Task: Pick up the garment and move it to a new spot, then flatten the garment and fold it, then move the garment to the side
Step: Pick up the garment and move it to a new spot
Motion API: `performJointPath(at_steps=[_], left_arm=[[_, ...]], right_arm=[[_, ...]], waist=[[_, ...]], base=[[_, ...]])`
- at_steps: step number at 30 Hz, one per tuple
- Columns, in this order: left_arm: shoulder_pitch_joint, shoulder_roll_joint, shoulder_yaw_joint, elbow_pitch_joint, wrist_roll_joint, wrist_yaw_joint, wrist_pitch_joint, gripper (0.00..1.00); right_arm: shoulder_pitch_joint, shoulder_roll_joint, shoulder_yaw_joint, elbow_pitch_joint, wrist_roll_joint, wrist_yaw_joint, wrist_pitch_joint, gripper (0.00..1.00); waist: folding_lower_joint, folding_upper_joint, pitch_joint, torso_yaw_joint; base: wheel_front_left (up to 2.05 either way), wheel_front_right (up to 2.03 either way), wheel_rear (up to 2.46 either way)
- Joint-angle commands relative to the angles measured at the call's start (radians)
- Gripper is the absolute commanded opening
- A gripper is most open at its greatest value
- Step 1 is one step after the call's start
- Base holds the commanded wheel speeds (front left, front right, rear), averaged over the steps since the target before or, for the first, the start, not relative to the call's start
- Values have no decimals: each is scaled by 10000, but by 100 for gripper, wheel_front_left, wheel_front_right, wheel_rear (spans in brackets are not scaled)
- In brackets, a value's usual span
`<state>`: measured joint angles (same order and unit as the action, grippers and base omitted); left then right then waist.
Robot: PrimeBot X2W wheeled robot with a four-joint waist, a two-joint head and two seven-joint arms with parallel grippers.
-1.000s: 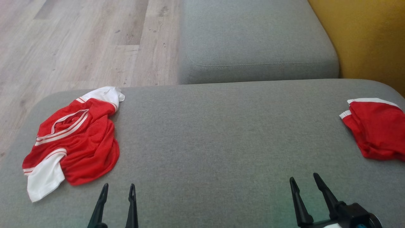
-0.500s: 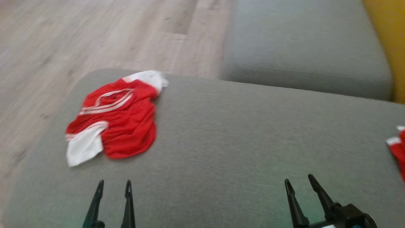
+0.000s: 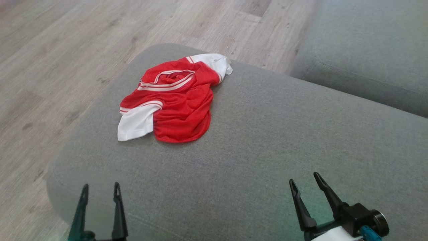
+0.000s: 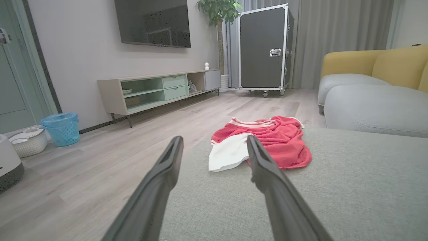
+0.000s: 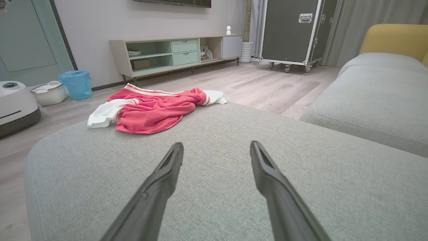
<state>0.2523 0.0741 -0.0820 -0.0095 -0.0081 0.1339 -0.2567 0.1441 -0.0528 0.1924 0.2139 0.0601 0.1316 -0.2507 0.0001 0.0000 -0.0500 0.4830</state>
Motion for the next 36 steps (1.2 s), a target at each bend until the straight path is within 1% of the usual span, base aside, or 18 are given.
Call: performJointPath(at_steps=[1, 4, 5, 8, 12, 15, 17, 20, 22, 26, 29, 32, 34, 36], left_arm=[[-492, 111, 426, -474, 93, 96, -51, 100], [-866, 375, 389, -587, 170, -36, -51, 100], [-866, 375, 389, -587, 170, -36, -51, 100], [-1619, 703, 405, -778, 161, -238, -51, 100], [-3323, 1089, 686, -1106, -48, -495, -51, 100], [-4973, 1451, 814, -620, -260, -954, -51, 100], [-6153, 1705, 732, 210, -389, -1430, -51, 100], [-7982, 2129, 243, 2320, -393, -2161, 77, 100], [-9306, 2309, -148, 3838, -456, -2425, 595, 100], [-11566, 2397, -681, 6738, -992, -2614, 1638, 100], [-12548, 2229, -1195, 8667, -1914, -2638, 2720, 100], [-12882, 2201, -1951, 10055, -3043, -2642, 4118, 100], [-12845, 2276, -2351, 10685, -3701, -2643, 5019, 100], [-12731, 2399, -2772, 10954, -4126, -2643, 5458, 100]], right_arm=[[-411, -297, 217, -216, -12, -9, -110, 100], [-355, -384, -9, -282, -60, -9, -110, 100], [-355, -384, -9, -282, -60, -9, -110, 100], [-179, -487, -369, -427, -224, -9, -110, 100], [-420, -897, -595, -660, -550, -9, -110, 100], [-799, -1339, -582, -739, -757, -9, -110, 100], [-1054, -1643, -545, -782, -861, -9, -110, 100], [-1400, -2070, -482, -847, -963, -9, -110, 100], [-1628, -2351, -393, -900, -1016, -9, -111, 100], [-2182, -2865, -125, -1130, -1038, -9, 68, 100], [-2455, -3056, -27, -1344, -980, -9, 278, 100], [-2566, -3095, 27, -1520, -853, -9, 492, 100], [-2607, -3140, 76, -1648, -862, -9, 563, 100], [-2617, -3132, 70, -1765, -905, -9, 614, 100]], waist=[[-1, 0, 169, 134], [-1, 0, 344, 239], [-1, 0, 344, 239], [-1, 0, 701, 321], [-1, 0, 1763, 73], [-1, 0, 2552, -114], [-1, 0, 2989, -225], [-1, 0, 3543, -370], [-1, 0, 3948, -499], [-1, 0, 4610, -824], [-1, 0, 4915, -1059], [-1, 0, 5152, -1282], [-1, 0, 5310, -1409], [-1, 0, 5453, -1502]], base=[[0, 0, 0], [0, 0, 0], [0, 0, 0], [0, 0, 0], [0, 0, 0], [0, 0, 0], [0, 0, 0], [0, 0, 0], [0, 0, 0], [0, 0, 0], [0, 0, 0], [0, 0, 0], [0, 0, 0], [0, 0, 0]])
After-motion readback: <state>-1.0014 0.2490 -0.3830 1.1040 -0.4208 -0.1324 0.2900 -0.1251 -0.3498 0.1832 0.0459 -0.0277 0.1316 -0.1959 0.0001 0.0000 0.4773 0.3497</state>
